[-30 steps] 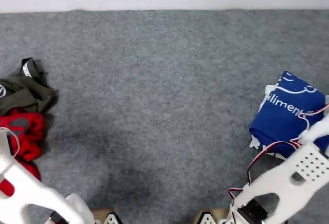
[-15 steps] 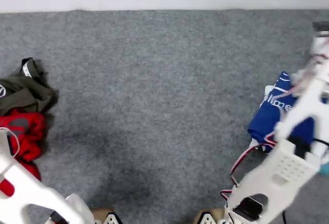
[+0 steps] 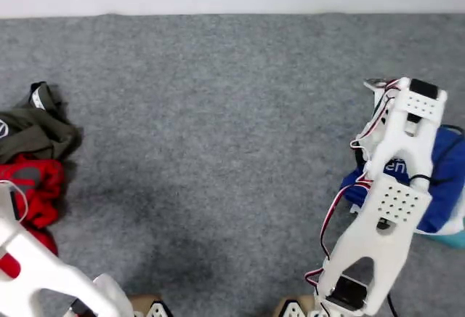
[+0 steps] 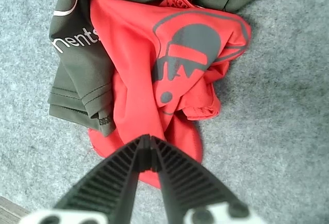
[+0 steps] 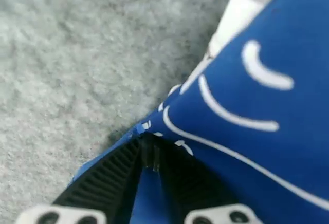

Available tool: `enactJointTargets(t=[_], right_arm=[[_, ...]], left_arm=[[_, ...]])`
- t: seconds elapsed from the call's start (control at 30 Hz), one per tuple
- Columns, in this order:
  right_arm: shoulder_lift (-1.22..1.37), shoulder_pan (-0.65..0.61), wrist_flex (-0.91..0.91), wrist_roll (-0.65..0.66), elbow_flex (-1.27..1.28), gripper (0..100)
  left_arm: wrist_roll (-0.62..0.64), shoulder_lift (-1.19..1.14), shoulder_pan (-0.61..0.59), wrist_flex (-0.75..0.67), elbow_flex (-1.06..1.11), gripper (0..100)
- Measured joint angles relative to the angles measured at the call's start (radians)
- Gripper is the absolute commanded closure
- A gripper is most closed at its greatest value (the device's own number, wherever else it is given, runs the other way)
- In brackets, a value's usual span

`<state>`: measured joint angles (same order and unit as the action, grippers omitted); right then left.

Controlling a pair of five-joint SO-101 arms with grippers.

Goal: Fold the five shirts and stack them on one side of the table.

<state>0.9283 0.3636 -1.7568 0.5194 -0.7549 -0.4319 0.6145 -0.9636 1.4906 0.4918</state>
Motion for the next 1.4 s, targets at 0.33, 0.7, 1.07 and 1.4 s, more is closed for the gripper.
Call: enactJointTargets(t=[0.33,0.7,1.07,1.4], right_arm=[[-0.295,-0.002,0.000,-0.044,0.000,99.0],[-0.227,-0.002,0.292,-0.044,0.000,99.0],[-0.160,-0.017,0.123,-0.123,-0.212,99.0],[-0.422,-0.061,0.003,-0.252,-0.190,99.0]], left_arm=[[0.000,0.000,0.028,0.000,0.002,99],[0.000,0.000,0.109,0.020,0.002,99],[0.000,0.000,0.121,0.032,0.002,99],[-0.078,0.000,0.117,0.060,0.002,82]])
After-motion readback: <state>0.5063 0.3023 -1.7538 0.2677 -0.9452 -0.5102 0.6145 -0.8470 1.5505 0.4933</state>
